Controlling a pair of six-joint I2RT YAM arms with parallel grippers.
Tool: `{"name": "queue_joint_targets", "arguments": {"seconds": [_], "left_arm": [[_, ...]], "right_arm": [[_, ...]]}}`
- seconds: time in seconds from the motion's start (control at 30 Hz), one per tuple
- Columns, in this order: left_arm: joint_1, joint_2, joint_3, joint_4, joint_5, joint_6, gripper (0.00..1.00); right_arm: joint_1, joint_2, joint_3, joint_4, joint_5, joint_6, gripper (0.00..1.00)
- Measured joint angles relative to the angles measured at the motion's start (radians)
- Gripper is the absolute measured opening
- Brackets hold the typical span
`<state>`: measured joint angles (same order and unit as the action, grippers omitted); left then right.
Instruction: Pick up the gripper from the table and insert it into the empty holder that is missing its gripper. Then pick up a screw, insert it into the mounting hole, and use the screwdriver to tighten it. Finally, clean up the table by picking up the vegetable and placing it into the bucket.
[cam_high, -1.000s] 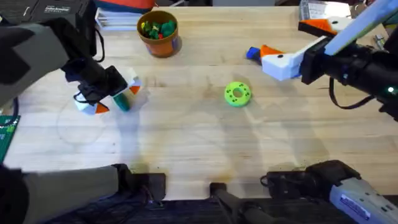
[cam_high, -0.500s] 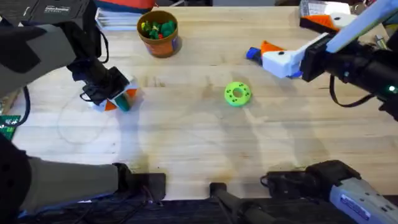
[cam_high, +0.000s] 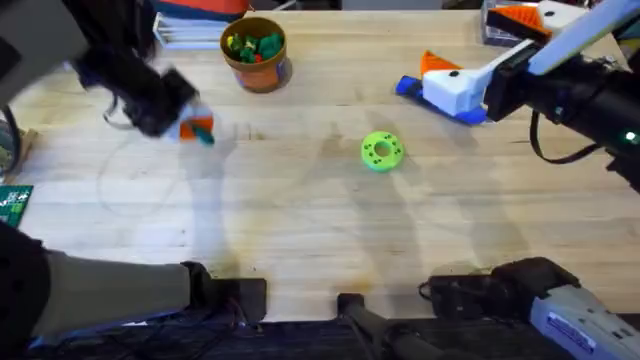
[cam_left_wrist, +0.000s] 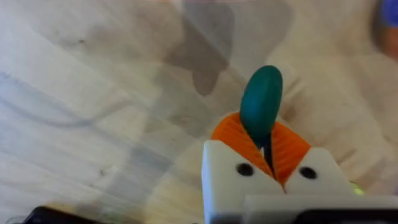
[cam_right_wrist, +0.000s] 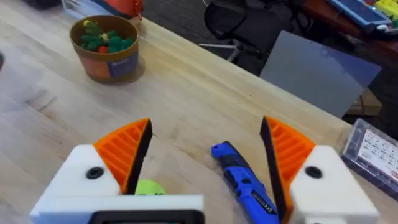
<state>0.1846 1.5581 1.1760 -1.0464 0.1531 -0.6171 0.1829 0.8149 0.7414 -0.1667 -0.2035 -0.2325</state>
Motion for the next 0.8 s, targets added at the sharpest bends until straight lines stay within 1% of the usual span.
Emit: {"name": "queue_joint_targets", "arguments": {"seconds": [0.07,0.13,0.27,0.4,0.47,0.53,0.63,0.8], "left_arm": [[-0.013,0.000,0.068,0.023,0.042,-0.004,0.017],[-0.040,0.000,0.120,0.082,0.075,-0.006,0.017],[-0.124,0.000,0.157,0.298,0.118,0.000,0.017],[-0.214,0.009,0.157,0.486,0.115,0.010,0.017],[-0.255,0.029,0.159,0.552,0.095,0.012,0.017],[-0.280,0.058,0.159,0.592,0.069,0.015,0.017],[-0.290,0.121,0.159,0.625,0.036,0.016,0.017],[-0.277,0.214,0.159,0.628,0.006,0.015,0.017]], "right_arm": [[0.000,0.000,0.000,0.006,0.000,0.000,0.994],[0.000,0.000,0.000,0.008,0.000,0.000,0.994],[0.000,0.000,0.000,0.009,0.000,0.000,0.994],[0.000,0.000,0.000,0.009,0.000,0.000,0.994],[0.000,0.000,0.000,0.009,0.000,0.000,0.994],[0.000,0.000,0.000,0.009,0.000,0.000,0.994],[0.000,0.000,0.000,0.009,0.000,0.000,0.994],[0.000,0.000,0.000,0.009,0.000,0.000,0.994]]}}
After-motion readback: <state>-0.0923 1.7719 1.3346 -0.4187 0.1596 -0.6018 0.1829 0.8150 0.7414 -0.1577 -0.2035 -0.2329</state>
